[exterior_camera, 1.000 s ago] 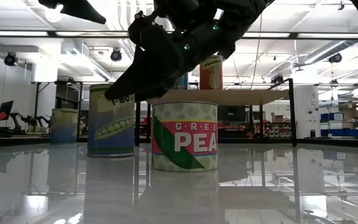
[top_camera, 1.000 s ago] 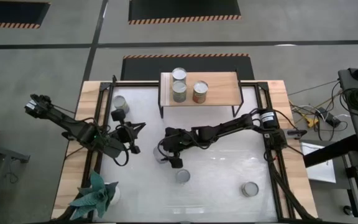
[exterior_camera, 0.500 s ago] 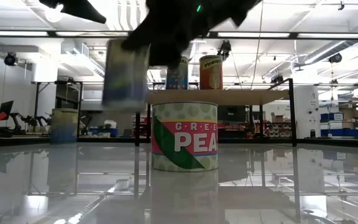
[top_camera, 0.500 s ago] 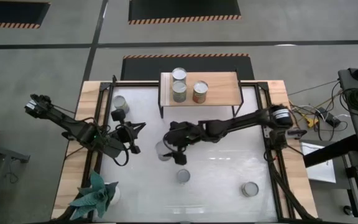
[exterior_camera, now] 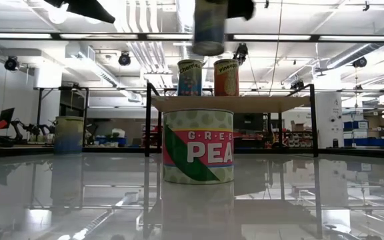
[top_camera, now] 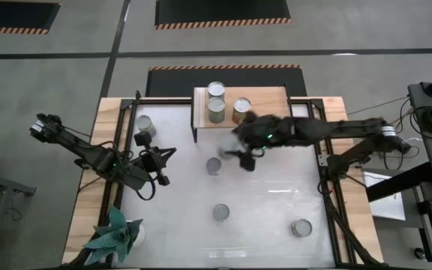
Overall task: Pick and place cans onto a shelf
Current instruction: Put the canned peas on the shelf
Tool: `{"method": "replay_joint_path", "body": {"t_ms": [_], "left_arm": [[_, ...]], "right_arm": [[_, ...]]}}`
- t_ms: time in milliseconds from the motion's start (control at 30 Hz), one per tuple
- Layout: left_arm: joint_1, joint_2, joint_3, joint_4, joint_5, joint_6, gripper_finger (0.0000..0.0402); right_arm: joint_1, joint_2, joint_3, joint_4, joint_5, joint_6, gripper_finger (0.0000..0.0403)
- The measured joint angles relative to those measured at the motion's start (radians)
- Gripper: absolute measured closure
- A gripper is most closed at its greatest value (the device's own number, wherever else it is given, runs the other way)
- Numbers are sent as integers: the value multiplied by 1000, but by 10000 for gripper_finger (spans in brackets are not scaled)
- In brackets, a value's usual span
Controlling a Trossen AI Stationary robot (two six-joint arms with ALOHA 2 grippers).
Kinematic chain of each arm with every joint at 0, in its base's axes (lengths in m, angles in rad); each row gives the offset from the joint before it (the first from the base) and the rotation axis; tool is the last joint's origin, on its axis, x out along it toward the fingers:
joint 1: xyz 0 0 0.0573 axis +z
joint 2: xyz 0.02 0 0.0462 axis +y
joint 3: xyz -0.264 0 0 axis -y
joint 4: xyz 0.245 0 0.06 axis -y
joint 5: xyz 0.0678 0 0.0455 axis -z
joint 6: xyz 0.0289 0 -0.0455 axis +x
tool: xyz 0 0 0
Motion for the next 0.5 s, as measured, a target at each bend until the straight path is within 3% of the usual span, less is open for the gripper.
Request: {"method": "replay_joint_path", "body": {"t_ms": [167,500], "left_arm": [[0,0,0,0,0,0,402],[0,0,1,-1,0,0,402]], "right_arm": [[-65,-102,0,-164,104,27,92],[-213,-209,-9,-341,105,27,92]]}}
